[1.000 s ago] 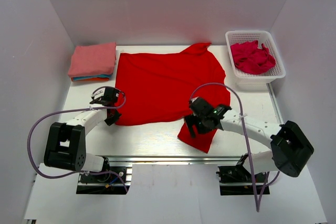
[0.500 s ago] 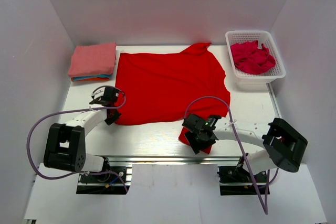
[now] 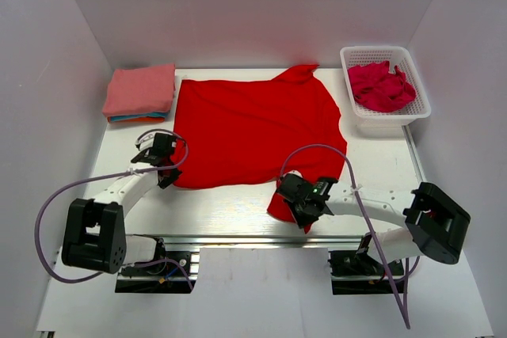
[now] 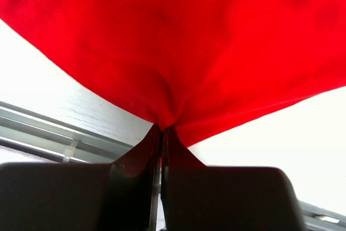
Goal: Fold and stack the t-shirts
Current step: Grap the side of the flattened tshirt closest away from the robot with both arms, then fold the flattened tshirt in 1/3 of the way
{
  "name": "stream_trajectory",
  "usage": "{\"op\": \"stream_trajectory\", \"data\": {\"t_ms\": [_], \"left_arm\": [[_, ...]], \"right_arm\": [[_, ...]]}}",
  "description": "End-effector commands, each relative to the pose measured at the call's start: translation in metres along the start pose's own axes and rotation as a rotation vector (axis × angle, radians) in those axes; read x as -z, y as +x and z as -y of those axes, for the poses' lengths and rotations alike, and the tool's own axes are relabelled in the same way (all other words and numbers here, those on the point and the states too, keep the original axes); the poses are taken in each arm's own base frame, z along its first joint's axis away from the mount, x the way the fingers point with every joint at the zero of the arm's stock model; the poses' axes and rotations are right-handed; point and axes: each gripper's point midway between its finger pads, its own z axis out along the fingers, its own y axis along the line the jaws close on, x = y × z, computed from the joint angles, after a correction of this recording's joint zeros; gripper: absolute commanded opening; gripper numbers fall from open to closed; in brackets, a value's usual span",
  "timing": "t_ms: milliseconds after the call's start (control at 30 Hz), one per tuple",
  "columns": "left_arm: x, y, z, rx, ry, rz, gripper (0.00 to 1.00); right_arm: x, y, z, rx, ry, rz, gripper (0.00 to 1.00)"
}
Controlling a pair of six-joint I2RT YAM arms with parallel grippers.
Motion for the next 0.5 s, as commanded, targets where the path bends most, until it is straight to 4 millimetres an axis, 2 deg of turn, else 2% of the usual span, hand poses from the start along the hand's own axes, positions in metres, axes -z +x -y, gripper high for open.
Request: {"op": "stream_trajectory", "data": {"t_ms": [0,100,133,233,267,300,433,467], "left_arm": [[0.011,-0.01,0.011,0.026,0.079,0.039,0.0],[0.014,-0.016,0.02,0.035,0.115,0.05,0.0],[0.019,-0.026,0.028,0.054,0.135,0.069,0.0],[0.021,-0.038,0.035,0.06,0.136,0.09,0.0],[0.02,-0.04,0.037,0.07,0.134,0.088,0.0],[0.02,-0.042,0.04,0.071,0.136,0.09,0.0],[0.024,-0.067,0.051,0.09,0.138,0.15,0.0],[0.023,-0.073,0.055,0.105,0.139,0.163,0.0]], "right_arm": [[0.015,-0.043,0.0,-0.021,0.019,0.178,0.0],[0.025,-0.075,0.006,-0.027,0.064,0.286,0.0],[0.024,-0.081,0.014,-0.042,0.09,0.295,0.0],[0.033,-0.114,0.036,-0.072,0.206,0.369,0.0],[0.035,-0.129,0.038,-0.094,0.202,0.41,0.0],[0.035,-0.137,0.046,-0.115,0.21,0.42,0.0],[0.044,-0.179,0.06,-0.159,0.211,0.521,0.0],[0.045,-0.187,0.071,-0.181,0.227,0.525,0.0]]}}
